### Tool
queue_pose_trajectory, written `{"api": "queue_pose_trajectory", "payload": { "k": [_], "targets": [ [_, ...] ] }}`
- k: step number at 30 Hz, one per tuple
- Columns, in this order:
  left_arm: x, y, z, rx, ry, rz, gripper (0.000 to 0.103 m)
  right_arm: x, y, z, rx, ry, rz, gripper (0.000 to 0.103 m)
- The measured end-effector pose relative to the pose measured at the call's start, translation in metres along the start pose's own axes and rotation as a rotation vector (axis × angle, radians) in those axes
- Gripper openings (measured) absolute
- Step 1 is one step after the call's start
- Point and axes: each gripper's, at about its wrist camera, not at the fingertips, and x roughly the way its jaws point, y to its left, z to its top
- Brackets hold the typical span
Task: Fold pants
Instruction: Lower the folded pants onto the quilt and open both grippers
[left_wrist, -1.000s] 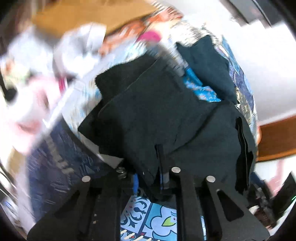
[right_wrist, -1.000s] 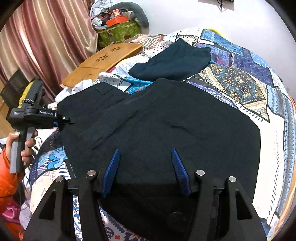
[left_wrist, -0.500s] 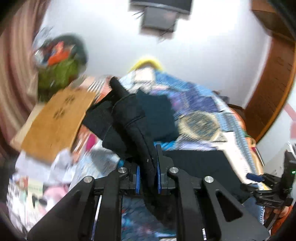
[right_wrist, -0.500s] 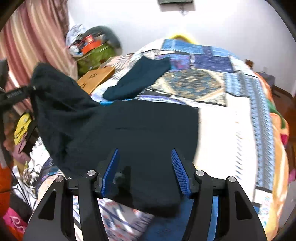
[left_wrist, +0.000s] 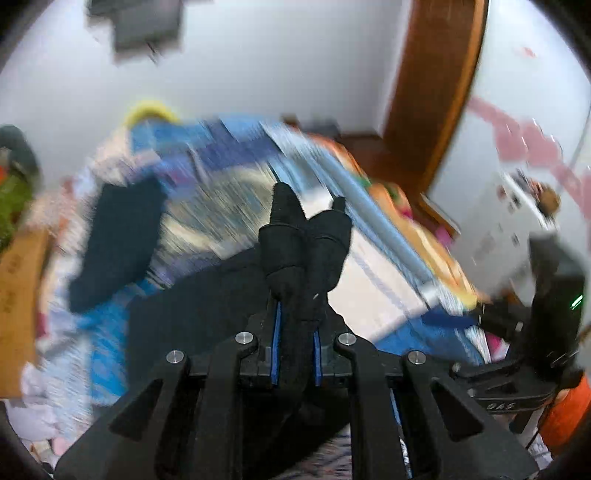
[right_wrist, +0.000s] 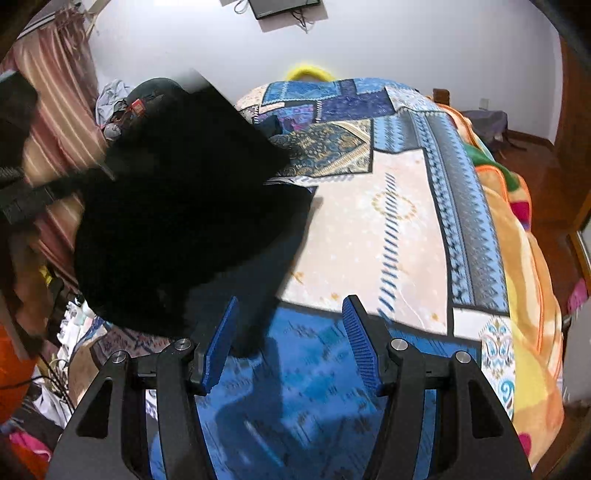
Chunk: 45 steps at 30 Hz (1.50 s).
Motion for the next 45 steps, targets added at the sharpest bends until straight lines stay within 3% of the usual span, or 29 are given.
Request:
{"api": "queue_pose_trajectory", "payload": {
  "k": [4, 6, 9, 10, 11, 14, 20, 23, 29, 37, 41, 45],
  "targets": [
    [0.033, -0.014, -0.020, 0.049, 0.124, -0.022, 0.014, -0.001, -0.005, -0.013, 0.006, 0.025, 0.000, 0.055],
    [0.035, -0.014, -0.025, 0.068, 0.144, -0.023, 0.016, -0.001, -0.006, -0.017, 0.006, 0.033, -0.003, 0.055],
    [0.029, -0.011, -0.022, 0.066, 0.166, -0.064, 0.045, -0.001, -0.007, -0.021, 0.011, 0.038, -0.002, 0.055],
    [0.025, -0.009, -0.019, 0.049, 0.168, -0.081, 0.068, -0.001, -0.007, -0.022, 0.013, 0.039, -0.001, 0.055],
    [0.020, -0.010, -0.017, 0.039, 0.150, -0.090, 0.080, -0.001, -0.006, -0.022, 0.015, 0.038, 0.001, 0.055],
    [-0.002, 0.000, -0.014, 0.031, 0.064, -0.061, 0.083, 0.000, -0.002, -0.021, 0.008, 0.036, 0.011, 0.055],
    [-0.006, 0.062, 0.014, -0.015, 0.017, 0.180, 0.083, 0.011, 0.012, -0.017, -0.032, 0.044, 0.032, 0.055],
    [0.012, 0.102, 0.031, -0.026, 0.044, 0.295, 0.084, 0.017, 0.019, -0.014, -0.052, 0.050, 0.039, 0.055],
    [0.062, 0.156, 0.044, -0.025, 0.144, 0.405, 0.084, 0.035, 0.030, -0.010, -0.099, 0.089, 0.049, 0.055],
    [0.140, 0.191, 0.026, 0.014, 0.342, 0.435, 0.088, 0.049, 0.020, 0.003, -0.102, 0.089, 0.075, 0.055],
    [0.138, 0.202, 0.015, -0.036, 0.335, 0.443, 0.094, 0.056, 0.003, 0.014, -0.074, 0.086, 0.068, 0.055],
    [0.123, 0.204, -0.005, -0.064, 0.364, 0.418, 0.094, 0.059, -0.019, 0.031, -0.037, 0.063, -0.020, 0.055]
  ]
}}
